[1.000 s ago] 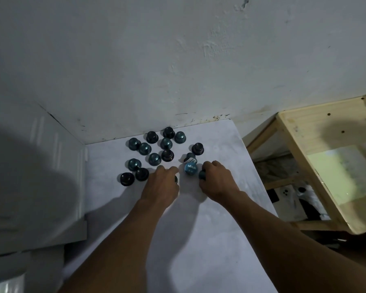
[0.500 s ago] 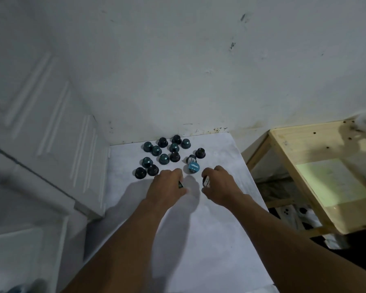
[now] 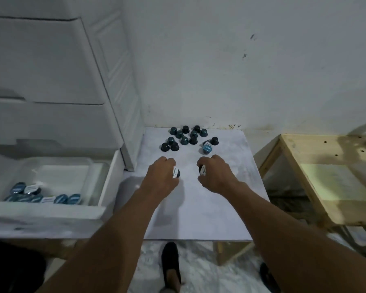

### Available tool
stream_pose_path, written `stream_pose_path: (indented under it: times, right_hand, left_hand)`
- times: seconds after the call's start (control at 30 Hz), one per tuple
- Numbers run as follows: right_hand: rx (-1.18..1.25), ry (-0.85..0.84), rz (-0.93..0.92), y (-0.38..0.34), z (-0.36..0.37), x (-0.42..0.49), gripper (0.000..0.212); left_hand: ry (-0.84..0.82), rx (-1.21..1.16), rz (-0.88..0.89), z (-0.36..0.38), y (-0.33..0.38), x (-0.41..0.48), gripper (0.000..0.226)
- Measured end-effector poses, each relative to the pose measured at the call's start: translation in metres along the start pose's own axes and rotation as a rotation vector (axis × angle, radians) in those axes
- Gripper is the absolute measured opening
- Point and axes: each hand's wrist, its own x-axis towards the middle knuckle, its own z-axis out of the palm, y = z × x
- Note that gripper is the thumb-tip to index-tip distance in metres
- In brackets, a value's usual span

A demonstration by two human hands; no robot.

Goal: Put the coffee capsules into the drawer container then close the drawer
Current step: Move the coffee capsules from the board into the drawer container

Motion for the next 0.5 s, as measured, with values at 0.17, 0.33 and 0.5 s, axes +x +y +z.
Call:
stream_pose_path:
  times: [0.17,0.33,0.5]
  right_hand:
    - [0.004,0.024,-0.116,-0.059,0.004,-0.018,0.037]
    - [0.042,0.028,-0.219,-0.129,0.019,-0.02,0.037]
    - [0.054,0.024,-0.282,-0.21,0.052,-0.018,0.036]
  left_hand:
    - [0.028,0.063,-0.067,-0.039,-0.035,-0.044,0.025]
    - [0.133,0.085,-0.139,-0.075,-0.082,-0.071,0.012]
    - [0.178,0.063,-0.182,-0.114,-0.154,-0.09,0.025]
